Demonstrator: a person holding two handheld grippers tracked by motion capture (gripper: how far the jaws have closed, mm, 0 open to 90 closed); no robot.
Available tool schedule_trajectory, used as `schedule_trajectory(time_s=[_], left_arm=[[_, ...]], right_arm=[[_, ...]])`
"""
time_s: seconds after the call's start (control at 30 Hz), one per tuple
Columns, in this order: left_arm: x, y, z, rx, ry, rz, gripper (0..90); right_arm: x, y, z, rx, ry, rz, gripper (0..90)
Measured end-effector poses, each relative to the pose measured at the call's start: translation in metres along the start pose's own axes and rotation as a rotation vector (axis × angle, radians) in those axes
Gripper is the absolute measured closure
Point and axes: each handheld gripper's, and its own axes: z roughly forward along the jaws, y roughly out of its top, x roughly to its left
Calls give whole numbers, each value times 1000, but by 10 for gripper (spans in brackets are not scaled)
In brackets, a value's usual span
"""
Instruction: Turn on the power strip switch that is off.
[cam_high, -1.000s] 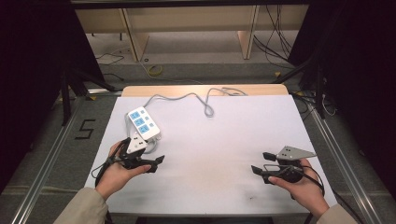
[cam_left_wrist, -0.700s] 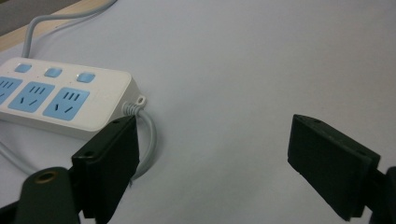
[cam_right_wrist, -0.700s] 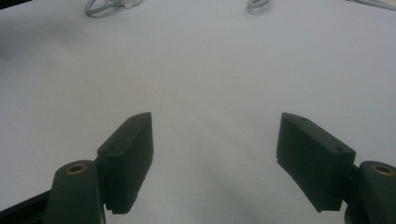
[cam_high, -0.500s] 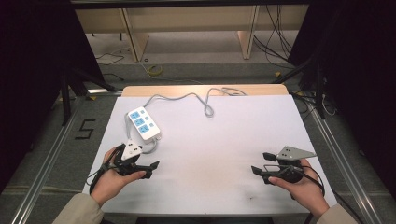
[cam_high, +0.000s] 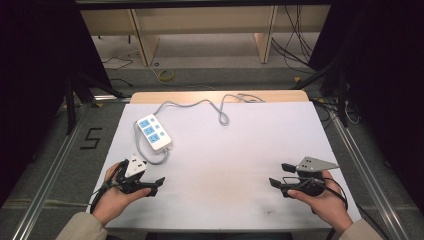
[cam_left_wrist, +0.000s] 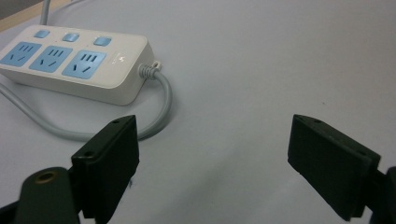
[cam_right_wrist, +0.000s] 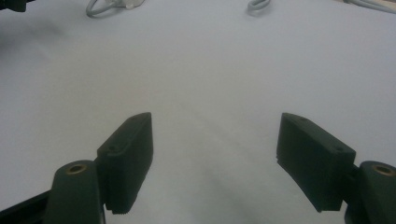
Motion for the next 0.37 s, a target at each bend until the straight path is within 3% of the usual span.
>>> schedule_trajectory(time_s=[0.37], left_arm=[[-3,2,3,10,0,19,160]], right_arm=[[0,0,0,0,-3,0,278]])
